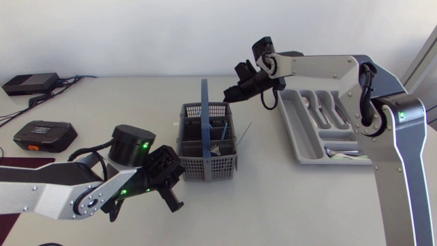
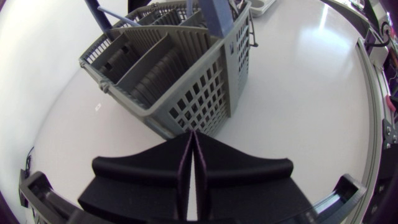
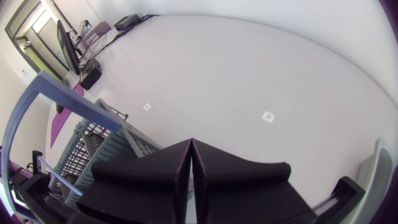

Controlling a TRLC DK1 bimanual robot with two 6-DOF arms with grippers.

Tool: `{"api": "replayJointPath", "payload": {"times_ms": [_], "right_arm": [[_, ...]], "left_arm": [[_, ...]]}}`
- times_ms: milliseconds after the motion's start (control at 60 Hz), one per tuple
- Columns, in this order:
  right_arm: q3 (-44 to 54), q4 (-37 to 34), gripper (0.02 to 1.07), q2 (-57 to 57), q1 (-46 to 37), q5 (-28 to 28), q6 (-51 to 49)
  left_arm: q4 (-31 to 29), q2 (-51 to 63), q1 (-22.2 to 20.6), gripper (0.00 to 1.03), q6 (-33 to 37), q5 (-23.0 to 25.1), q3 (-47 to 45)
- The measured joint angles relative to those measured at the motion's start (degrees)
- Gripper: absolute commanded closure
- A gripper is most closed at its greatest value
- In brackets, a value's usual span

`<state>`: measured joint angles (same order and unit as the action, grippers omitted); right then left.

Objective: Unload the cutlery basket into the drawer organizer.

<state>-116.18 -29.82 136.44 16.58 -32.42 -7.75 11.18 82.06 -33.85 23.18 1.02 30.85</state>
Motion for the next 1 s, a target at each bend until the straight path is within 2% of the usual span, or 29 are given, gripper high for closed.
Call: {"api": "replayJointPath", "payload": {"times_ms": [183, 417, 583, 850, 1000], "right_arm": [[7.6, 0.6, 1.01, -3.1, 0.2, -0.2, -1.4], [20.8, 3.4, 1.01, -12.5, 1.8, -0.9, -1.7], [21.4, 4.3, 1.01, -14.3, 1.6, -0.5, -1.7], [21.8, 6.5, 1.01, -17.0, 2.7, 2.9, -1.7], [22.8, 8.8, 1.01, -20.6, 5.6, 4.7, -1.7]], "left_arm": [[0.3, 0.1, 1.9, 1.00, 0.0, 0.2, 0.0], [0.7, -0.1, 5.5, 1.00, 0.0, 0.2, 0.0], [0.2, -3.3, 6.8, 1.00, 0.7, 0.2, -0.9], [-8.3, -16.4, 7.5, 1.00, 0.9, 0.2, -0.7], [-9.2, -17.3, 7.5, 1.00, 0.9, 0.2, -0.6]]}}
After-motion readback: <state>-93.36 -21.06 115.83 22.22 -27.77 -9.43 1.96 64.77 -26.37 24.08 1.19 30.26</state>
